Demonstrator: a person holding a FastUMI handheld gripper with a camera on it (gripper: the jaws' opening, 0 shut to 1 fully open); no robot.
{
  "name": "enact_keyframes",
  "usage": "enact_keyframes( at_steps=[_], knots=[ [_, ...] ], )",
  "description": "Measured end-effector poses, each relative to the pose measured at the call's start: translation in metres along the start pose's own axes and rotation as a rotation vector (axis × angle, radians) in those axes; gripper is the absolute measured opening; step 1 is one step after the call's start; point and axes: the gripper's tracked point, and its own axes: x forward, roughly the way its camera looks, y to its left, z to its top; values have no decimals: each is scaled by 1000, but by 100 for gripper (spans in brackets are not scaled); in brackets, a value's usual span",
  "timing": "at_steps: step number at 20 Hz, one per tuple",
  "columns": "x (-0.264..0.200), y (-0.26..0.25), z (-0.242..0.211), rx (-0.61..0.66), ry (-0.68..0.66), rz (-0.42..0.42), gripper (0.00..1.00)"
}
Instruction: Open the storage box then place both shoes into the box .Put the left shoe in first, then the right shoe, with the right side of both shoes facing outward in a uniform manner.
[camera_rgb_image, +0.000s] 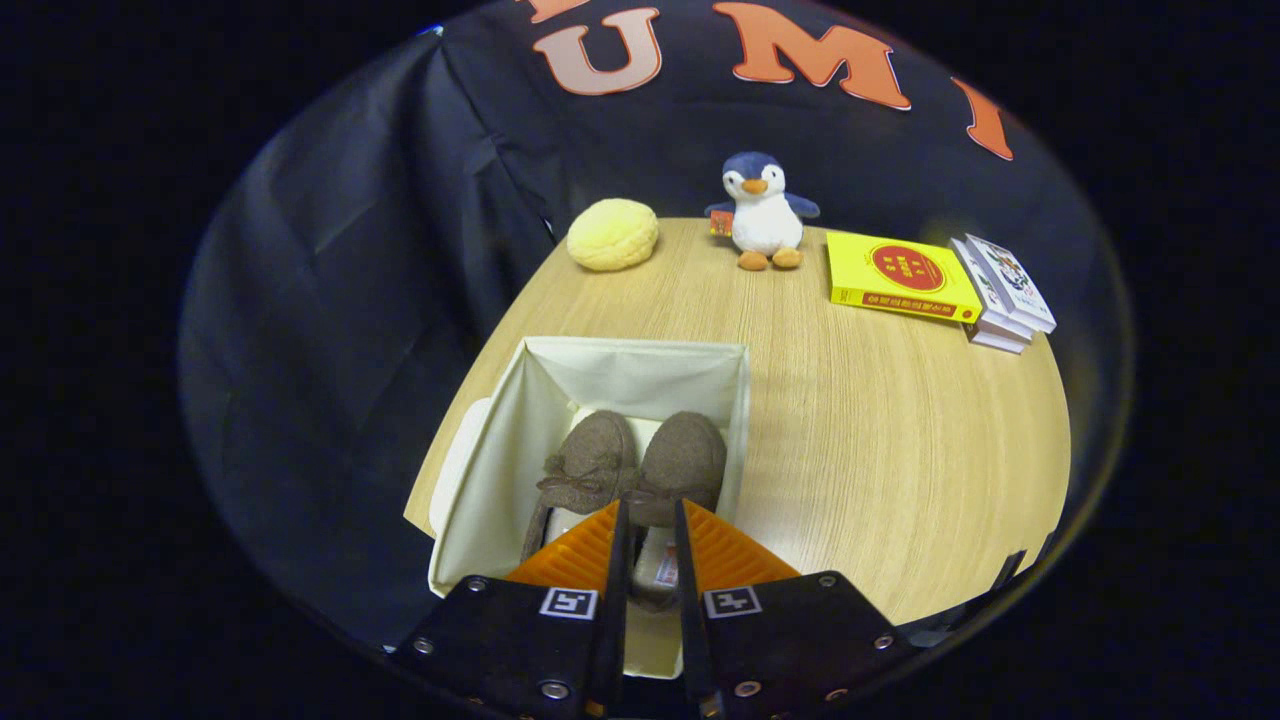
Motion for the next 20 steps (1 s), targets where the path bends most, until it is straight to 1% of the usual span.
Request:
enact_keyframes(
  at_steps=[2,4,5,9,12,15,18,20],
  knots=[
    [-26,-16,21,-9,-86,19,30],
    [-54,-37,41,-10,-186,35,38],
    [-69,-50,50,-9,-237,37,47],
    [-125,-111,78,-9,-414,-10,70],
    [-169,-155,96,-17,-520,-70,78],
    [-214,-186,113,-1,-636,-93,85],
    [-256,-217,125,25,-750,-111,89],
    [-279,-241,127,28,-814,-147,91]
  ],
)
